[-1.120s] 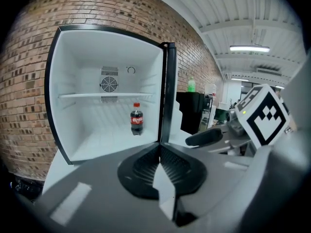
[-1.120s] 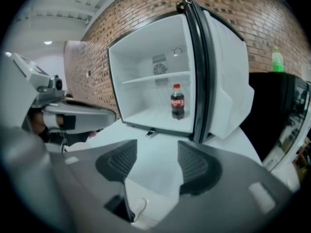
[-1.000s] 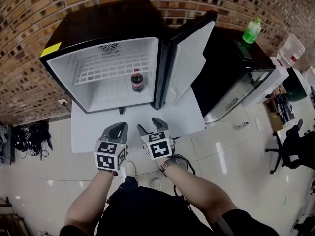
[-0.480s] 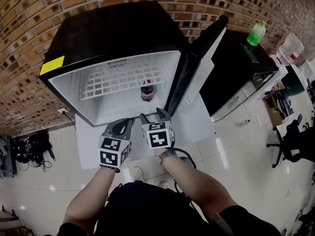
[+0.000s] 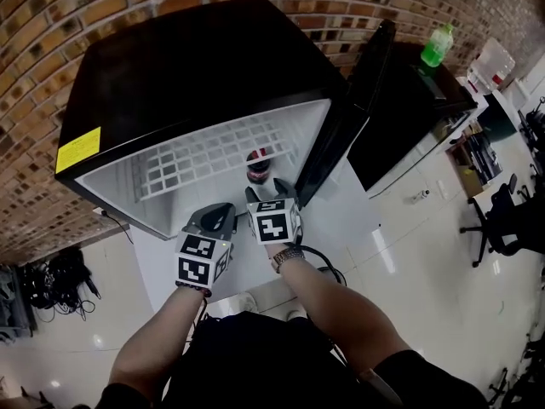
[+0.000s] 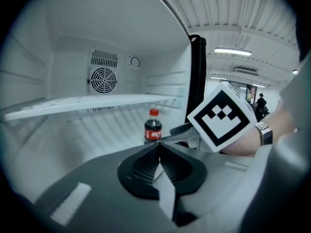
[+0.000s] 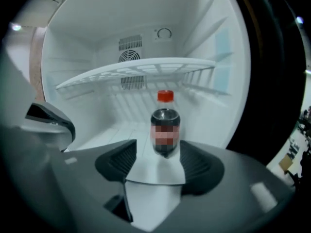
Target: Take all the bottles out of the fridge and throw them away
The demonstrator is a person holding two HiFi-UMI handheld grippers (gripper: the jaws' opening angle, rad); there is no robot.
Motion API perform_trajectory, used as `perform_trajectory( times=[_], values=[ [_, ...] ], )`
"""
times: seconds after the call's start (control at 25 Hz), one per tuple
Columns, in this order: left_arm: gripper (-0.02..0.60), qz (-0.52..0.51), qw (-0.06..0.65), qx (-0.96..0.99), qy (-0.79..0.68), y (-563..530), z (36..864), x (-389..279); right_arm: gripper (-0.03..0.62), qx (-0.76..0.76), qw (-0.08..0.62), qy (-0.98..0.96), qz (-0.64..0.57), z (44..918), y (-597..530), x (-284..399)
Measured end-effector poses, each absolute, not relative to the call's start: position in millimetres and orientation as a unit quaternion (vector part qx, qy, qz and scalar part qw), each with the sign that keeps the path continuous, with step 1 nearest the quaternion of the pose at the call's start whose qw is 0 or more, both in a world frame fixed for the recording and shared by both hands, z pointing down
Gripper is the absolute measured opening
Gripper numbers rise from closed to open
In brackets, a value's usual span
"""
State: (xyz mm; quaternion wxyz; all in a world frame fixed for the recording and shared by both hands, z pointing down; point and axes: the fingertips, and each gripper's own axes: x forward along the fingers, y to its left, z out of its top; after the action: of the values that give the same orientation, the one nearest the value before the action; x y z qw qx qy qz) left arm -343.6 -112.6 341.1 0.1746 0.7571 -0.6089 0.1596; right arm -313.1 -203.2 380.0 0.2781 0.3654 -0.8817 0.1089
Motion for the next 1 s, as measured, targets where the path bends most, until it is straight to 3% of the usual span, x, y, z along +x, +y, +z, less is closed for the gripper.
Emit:
perform_trajectory(
  times=[1.0],
  values=[
    [0.003,0.158,0.193,0.779,-0.575,-149.7,360.7,-370.9,0.308,0.422,0.292,-0.849,0.121,402.8,-264.5,-345.7]
  ],
)
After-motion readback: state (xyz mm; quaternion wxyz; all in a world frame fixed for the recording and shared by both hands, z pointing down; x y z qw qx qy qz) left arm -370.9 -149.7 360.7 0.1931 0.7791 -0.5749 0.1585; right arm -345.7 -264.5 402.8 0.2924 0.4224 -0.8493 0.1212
